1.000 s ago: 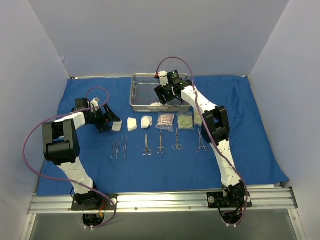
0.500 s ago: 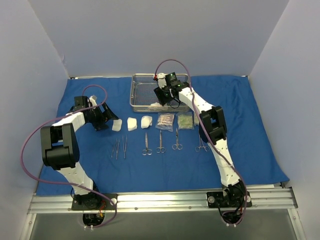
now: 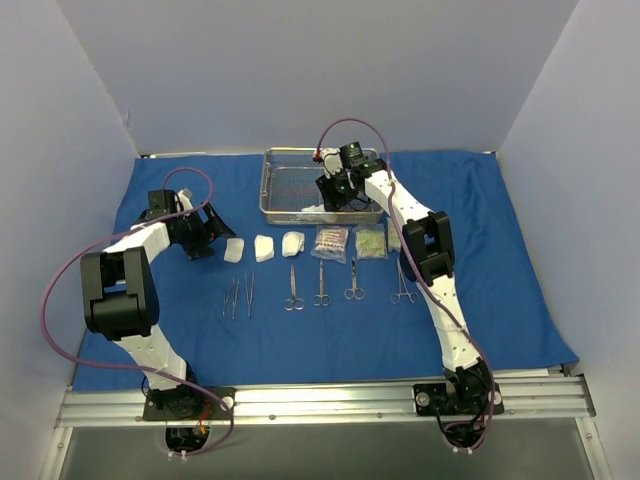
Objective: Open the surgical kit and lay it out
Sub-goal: Pick up the medical item from the container.
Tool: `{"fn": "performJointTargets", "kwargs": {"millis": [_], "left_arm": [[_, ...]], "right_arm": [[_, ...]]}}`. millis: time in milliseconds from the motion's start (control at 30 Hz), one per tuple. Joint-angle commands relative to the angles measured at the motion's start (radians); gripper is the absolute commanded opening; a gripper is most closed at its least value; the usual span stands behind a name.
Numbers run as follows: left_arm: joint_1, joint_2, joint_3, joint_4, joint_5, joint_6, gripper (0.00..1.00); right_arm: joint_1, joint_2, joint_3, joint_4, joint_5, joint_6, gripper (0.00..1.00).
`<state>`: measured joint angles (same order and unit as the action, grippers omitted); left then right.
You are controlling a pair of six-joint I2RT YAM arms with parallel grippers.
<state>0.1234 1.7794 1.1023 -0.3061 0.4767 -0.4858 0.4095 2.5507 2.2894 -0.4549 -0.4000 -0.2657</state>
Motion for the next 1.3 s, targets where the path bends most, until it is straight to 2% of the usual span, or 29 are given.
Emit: {"fn": "performJointTargets", "kwargs": {"millis": [0, 67, 233, 400, 967, 1267], "left_arm": [[-0.004, 0.008, 0.067, -0.014, -0.021, 0.016, 0.94], [-0.004, 0.011, 0.074, -0.022, -0.03, 0.016, 0.94], [-0.004, 0.018, 0.102, -0.037, -0.039, 0.016, 0.94], [-0.005, 0.012, 0.123, -0.057, -0.07, 0.015, 0.94], [-0.037, -0.02, 0.145, -0.051, -0.059, 0.009, 0.94], [-0.103, -0.041, 0.191, -0.033, 0.017, 0.019, 0.94]], "right_arm": [[-0.006, 0.037, 0.027, -0.105, -0.107, -0.055, 0.37], [-0.009, 0.046, 0.041, -0.117, -0.126, -0.061, 0.35], [-0.014, 0.078, 0.087, -0.127, -0.172, -0.063, 0.22], [-0.026, 0.08, 0.085, -0.09, -0.218, -0.024, 0.0], [-0.035, -0.205, -0.175, 0.258, -0.132, 0.129, 0.0], [-0.037, -0.317, -0.272, 0.312, -0.105, 0.134, 0.0]]}}
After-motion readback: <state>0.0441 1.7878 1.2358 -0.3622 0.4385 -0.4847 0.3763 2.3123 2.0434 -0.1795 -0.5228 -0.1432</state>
